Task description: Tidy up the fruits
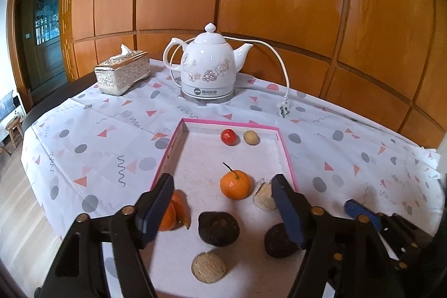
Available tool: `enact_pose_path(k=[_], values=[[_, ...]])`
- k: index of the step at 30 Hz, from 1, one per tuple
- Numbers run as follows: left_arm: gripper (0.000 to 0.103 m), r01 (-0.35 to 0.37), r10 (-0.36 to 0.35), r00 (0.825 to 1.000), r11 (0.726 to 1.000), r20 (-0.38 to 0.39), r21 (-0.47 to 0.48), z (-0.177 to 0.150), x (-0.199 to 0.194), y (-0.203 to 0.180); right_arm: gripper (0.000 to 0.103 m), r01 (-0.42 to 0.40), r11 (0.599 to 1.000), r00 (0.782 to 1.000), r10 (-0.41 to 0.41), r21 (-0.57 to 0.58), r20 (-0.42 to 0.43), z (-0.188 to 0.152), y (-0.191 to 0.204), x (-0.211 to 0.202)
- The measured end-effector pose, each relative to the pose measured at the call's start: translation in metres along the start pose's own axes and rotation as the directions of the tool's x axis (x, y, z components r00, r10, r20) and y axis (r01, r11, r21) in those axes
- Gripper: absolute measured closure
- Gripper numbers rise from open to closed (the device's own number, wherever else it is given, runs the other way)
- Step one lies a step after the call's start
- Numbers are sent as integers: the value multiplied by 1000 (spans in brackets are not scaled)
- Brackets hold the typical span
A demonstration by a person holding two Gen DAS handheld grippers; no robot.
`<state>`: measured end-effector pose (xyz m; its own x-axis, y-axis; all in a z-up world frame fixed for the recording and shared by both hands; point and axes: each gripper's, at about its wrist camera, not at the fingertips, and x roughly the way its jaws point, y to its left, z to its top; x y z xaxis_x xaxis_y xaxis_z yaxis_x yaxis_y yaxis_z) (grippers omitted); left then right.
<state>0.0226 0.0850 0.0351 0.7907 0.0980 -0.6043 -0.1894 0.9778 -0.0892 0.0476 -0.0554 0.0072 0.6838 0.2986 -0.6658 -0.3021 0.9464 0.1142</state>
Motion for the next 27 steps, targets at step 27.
enact_pose_path(k=[27], values=[[0,-15,15,1000,999,0,35,-29,-26,-26,54,92,996,996,-92,-3,18,-30,-15,-28]])
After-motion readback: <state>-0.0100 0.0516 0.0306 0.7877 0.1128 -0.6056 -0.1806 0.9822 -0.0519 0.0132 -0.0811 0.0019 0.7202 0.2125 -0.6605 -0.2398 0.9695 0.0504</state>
